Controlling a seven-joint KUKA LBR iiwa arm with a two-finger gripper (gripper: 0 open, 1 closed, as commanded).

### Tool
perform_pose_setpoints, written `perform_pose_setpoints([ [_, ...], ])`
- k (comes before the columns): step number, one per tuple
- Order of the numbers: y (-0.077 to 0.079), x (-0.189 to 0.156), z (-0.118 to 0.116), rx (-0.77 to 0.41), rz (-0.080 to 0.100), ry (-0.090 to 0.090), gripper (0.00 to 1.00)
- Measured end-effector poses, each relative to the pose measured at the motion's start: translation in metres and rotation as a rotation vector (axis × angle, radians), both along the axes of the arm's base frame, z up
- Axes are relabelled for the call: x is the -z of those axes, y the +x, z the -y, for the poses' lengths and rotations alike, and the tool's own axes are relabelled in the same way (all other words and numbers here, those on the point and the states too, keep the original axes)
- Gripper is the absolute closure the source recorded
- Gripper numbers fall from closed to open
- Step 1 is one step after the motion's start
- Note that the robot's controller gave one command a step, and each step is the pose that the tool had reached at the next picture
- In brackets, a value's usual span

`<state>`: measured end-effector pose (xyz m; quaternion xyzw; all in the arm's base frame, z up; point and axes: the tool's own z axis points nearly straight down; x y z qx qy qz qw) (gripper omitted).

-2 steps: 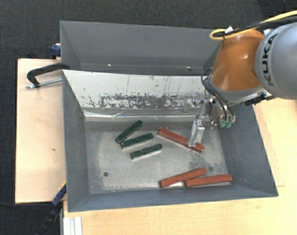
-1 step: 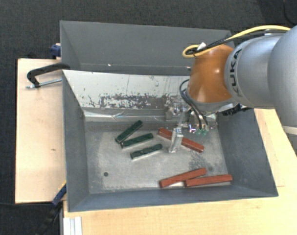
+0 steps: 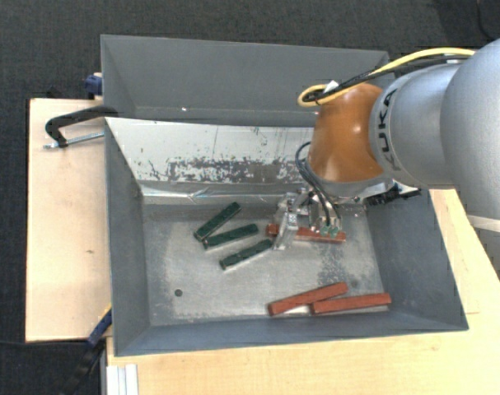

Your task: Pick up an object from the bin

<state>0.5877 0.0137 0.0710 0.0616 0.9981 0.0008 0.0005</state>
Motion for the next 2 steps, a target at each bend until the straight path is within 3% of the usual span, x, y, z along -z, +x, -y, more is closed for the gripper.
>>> perform_pose_setpoints([
  [2, -0.0018, -0.005, 0.0, 0.0, -0.005, 0.0, 1.0],
])
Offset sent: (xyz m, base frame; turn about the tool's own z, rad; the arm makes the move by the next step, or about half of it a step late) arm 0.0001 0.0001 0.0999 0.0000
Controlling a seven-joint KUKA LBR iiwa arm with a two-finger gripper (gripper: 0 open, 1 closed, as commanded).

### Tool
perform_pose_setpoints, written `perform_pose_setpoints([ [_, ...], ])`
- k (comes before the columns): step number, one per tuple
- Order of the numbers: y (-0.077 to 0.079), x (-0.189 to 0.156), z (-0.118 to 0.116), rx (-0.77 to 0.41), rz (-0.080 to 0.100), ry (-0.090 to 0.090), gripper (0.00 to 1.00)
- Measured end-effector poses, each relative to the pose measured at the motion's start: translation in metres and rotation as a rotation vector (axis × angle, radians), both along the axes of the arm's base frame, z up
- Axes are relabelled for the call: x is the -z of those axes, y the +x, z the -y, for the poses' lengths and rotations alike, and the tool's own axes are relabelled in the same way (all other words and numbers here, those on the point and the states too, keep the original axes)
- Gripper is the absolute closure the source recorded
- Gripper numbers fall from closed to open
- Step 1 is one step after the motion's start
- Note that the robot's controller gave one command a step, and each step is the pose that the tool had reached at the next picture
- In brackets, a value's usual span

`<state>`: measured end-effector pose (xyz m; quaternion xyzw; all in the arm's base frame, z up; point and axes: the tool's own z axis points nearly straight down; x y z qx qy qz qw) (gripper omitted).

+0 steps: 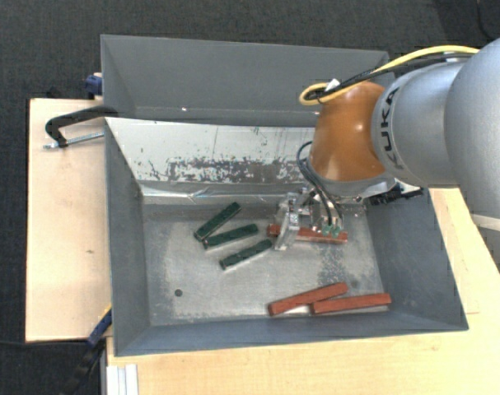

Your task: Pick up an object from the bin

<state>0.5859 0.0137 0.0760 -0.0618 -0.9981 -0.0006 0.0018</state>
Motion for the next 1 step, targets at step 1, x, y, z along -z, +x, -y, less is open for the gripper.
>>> perform_pose_setpoints([
  [1, -0.0005, -0.0214, -0.0003, 0.0, -0.001, 0.0, 1.0],
])
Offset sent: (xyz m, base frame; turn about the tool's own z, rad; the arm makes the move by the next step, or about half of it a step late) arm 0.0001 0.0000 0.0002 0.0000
